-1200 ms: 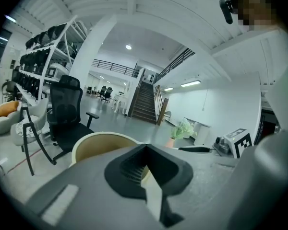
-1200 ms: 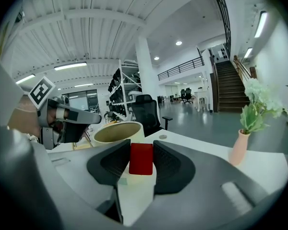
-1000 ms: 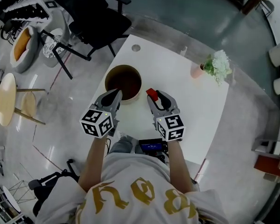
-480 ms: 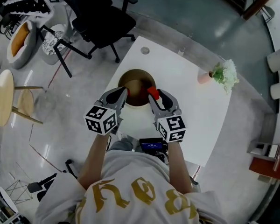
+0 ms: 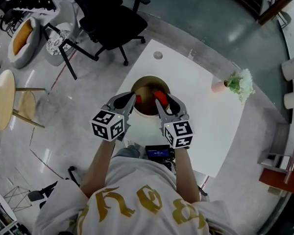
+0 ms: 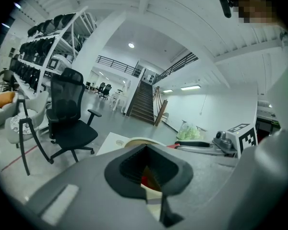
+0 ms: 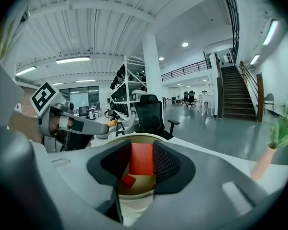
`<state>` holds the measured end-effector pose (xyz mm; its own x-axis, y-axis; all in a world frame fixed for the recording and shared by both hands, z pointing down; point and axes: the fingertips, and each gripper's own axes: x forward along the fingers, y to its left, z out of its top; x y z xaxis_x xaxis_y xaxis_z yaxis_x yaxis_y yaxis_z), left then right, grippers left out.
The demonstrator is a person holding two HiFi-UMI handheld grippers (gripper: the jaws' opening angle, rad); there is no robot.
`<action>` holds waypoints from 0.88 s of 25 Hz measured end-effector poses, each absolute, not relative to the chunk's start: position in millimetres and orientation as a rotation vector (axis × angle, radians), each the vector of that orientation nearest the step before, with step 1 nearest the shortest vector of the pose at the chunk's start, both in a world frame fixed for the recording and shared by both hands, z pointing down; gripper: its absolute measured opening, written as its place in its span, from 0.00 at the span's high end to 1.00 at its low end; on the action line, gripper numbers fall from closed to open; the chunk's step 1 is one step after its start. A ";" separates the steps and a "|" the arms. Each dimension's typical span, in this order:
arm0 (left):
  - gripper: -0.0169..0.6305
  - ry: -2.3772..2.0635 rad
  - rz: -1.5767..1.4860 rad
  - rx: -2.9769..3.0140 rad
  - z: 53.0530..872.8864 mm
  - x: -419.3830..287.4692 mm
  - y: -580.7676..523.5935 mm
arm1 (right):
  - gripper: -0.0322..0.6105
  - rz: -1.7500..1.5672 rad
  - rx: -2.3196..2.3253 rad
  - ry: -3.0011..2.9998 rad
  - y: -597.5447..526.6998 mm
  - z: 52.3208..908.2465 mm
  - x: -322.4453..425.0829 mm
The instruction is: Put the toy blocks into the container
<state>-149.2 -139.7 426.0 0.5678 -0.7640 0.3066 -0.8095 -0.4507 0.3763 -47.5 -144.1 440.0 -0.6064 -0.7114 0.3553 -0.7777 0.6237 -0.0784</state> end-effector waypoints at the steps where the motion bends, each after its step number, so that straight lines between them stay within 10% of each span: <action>1: 0.97 -1.264 0.126 2.318 425.5 -149.6 -140.5 | 0.68 0.325 1.216 -2.556 -145.5 439.6 -46.7; 10: 0.97 -1.285 0.142 2.310 428.4 -153.7 -139.4 | 0.68 0.365 1.275 -2.554 -151.5 441.1 -39.4; 22: 0.97 -1.294 0.109 2.348 409.5 -143.1 -128.3 | 0.93 0.329 1.309 -2.568 -135.5 426.2 -30.0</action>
